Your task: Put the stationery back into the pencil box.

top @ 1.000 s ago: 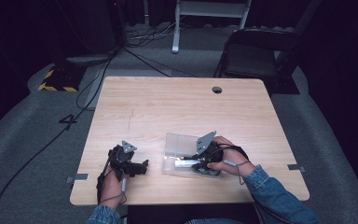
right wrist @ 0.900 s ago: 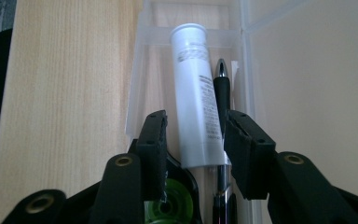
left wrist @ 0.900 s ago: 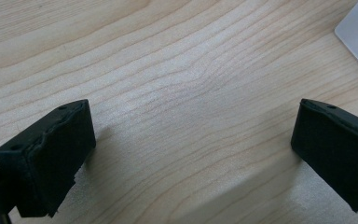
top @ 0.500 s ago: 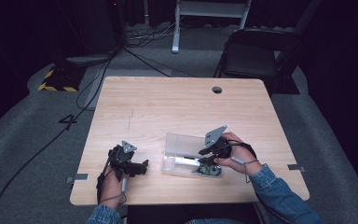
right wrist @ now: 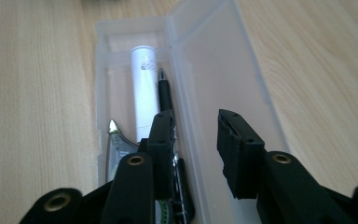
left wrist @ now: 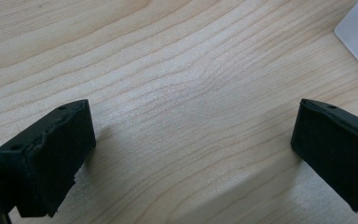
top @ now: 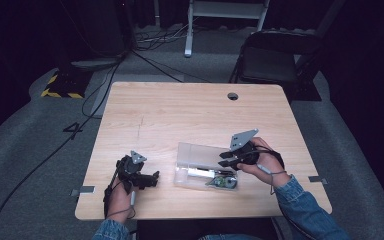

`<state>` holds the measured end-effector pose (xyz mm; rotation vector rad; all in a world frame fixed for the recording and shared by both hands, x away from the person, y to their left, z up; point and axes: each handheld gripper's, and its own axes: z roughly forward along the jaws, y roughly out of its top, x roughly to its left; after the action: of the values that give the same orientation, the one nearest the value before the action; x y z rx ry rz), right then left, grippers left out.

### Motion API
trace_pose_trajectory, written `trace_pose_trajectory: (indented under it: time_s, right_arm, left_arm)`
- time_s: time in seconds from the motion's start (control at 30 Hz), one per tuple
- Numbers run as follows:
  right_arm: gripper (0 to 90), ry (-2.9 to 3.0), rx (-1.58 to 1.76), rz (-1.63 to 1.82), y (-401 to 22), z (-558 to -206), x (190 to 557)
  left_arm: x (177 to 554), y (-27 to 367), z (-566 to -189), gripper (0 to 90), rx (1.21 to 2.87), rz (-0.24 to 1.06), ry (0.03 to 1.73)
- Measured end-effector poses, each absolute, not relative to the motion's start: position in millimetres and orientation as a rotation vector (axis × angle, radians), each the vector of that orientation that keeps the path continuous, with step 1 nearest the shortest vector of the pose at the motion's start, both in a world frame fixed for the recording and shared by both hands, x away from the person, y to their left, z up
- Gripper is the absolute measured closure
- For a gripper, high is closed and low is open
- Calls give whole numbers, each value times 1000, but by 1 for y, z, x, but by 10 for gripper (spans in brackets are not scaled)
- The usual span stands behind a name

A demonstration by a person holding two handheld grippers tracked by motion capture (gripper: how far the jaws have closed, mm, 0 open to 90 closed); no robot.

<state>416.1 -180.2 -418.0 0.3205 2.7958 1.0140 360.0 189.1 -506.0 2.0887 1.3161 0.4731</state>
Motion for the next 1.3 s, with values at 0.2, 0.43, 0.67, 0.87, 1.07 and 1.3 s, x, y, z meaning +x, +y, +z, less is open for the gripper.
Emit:
trace_pose_trajectory:
  time_s: [0.2,0.43,0.67,0.87,1.07,1.3]
  right_arm:
    - [618,2695,477,1067,-209,-406,422]
    - [495,2575,664,1103,-244,-402,431]
    - [408,2457,856,1124,-285,-408,438]
    - [397,2413,932,1108,-305,-417,439]
    - [383,2378,1017,1083,-324,-432,443]
    - [376,2341,1084,1077,-342,-451,445]
  left_arm:
    - [361,189,-506,1,2086,468,1314]
    - [361,191,-506,0,2094,467,1307]
    - [362,193,-506,0,2097,474,1308]
    - [363,194,-506,1,2090,473,1322]
    - [364,196,-506,0,2080,477,1333]
    - [364,198,-506,1,2080,476,1331]
